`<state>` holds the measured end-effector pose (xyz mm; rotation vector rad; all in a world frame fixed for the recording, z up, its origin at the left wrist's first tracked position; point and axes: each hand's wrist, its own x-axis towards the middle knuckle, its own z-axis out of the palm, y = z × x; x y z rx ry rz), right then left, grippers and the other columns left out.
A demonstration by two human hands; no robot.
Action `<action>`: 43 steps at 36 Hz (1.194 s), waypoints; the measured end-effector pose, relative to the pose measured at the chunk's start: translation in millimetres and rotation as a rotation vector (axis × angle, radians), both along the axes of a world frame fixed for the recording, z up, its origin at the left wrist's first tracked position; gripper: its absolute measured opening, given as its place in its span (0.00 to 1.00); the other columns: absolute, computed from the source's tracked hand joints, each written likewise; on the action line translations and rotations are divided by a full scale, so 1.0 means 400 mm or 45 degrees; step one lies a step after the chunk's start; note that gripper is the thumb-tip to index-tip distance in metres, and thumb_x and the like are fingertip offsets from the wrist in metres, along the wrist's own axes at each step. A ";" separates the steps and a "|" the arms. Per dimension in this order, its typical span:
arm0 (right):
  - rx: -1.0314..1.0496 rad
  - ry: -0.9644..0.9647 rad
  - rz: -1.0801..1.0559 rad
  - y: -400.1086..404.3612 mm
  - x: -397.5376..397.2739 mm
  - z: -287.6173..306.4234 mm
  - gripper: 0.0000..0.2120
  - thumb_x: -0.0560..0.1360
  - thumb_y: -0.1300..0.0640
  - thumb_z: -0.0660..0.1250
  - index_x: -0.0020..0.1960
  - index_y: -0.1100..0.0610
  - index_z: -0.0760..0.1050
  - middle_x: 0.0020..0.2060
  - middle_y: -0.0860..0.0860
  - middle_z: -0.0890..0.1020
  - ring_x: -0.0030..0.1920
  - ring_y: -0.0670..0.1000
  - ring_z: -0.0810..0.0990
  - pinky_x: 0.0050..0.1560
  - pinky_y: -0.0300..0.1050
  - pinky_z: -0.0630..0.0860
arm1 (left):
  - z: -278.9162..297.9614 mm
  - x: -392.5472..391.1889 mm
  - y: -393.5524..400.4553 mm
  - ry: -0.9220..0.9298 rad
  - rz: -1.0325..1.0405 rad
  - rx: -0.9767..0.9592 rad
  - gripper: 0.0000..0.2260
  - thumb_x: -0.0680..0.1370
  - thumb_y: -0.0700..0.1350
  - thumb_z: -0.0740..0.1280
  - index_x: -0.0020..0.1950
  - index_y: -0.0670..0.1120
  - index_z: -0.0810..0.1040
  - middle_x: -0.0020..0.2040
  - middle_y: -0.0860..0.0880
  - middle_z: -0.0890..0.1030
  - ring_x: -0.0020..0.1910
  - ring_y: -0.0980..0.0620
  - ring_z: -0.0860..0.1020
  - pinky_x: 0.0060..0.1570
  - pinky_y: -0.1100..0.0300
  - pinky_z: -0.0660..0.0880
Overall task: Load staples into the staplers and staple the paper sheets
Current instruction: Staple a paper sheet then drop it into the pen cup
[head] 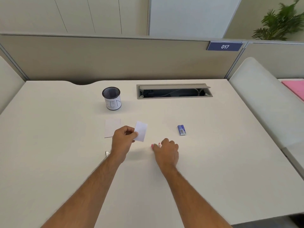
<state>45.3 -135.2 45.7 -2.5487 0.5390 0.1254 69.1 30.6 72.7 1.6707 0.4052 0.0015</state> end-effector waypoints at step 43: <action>1.425 -0.126 -0.101 -0.076 0.082 0.146 0.06 0.75 0.54 0.75 0.49 0.56 0.82 0.45 0.50 0.86 0.47 0.50 0.81 0.49 0.47 0.76 | 0.061 0.028 -0.105 -0.286 -0.141 0.217 0.07 0.78 0.35 0.72 0.50 0.47 0.82 0.44 0.52 0.85 0.41 0.61 0.81 0.44 0.66 0.80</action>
